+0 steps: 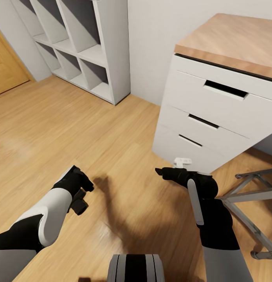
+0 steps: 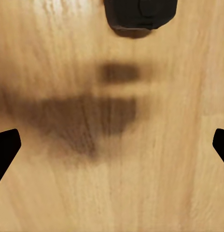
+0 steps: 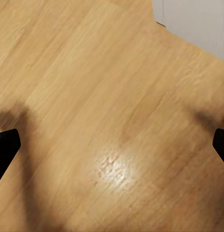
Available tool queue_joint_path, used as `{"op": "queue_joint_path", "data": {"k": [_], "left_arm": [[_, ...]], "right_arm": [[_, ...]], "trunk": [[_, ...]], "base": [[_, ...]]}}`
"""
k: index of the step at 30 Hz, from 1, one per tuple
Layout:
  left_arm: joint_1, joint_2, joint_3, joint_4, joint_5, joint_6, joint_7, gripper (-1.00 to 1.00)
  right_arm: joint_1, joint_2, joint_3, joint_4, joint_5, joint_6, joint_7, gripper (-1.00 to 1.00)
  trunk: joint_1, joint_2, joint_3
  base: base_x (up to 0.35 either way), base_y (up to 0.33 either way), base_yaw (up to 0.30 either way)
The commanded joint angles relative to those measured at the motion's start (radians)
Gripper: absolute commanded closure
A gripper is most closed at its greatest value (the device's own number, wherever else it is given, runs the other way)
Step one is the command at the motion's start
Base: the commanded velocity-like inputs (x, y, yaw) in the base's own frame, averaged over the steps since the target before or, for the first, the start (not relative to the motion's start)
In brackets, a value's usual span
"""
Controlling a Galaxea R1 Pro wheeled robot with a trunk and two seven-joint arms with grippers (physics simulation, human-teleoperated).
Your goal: Attach the digital camera to the camera tripod in the bedroom.
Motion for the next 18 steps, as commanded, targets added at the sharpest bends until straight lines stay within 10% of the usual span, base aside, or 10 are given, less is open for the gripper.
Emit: {"op": "queue_joint_path", "data": {"k": [1,18], "left_arm": [[-0.001,-0.001,0.001,-0.002,0.004,-0.005,-0.001,-1.0],[-0.001,0.002,-0.01,-0.002,0.005,0.023,-0.001,-1.0]], "right_arm": [[0.0,0.0,-0.001,-0.001,-0.005,0.004,-0.002,-1.0],[0.001,0.002,0.002,-0.001,-0.005,0.004,-0.001,-1.0]], "trunk": [[0.0,0.0,-0.001],[0.0,0.0,-0.002]], "base": [[0.0,0.0,0.0],[0.0,0.0,0.0]]}}
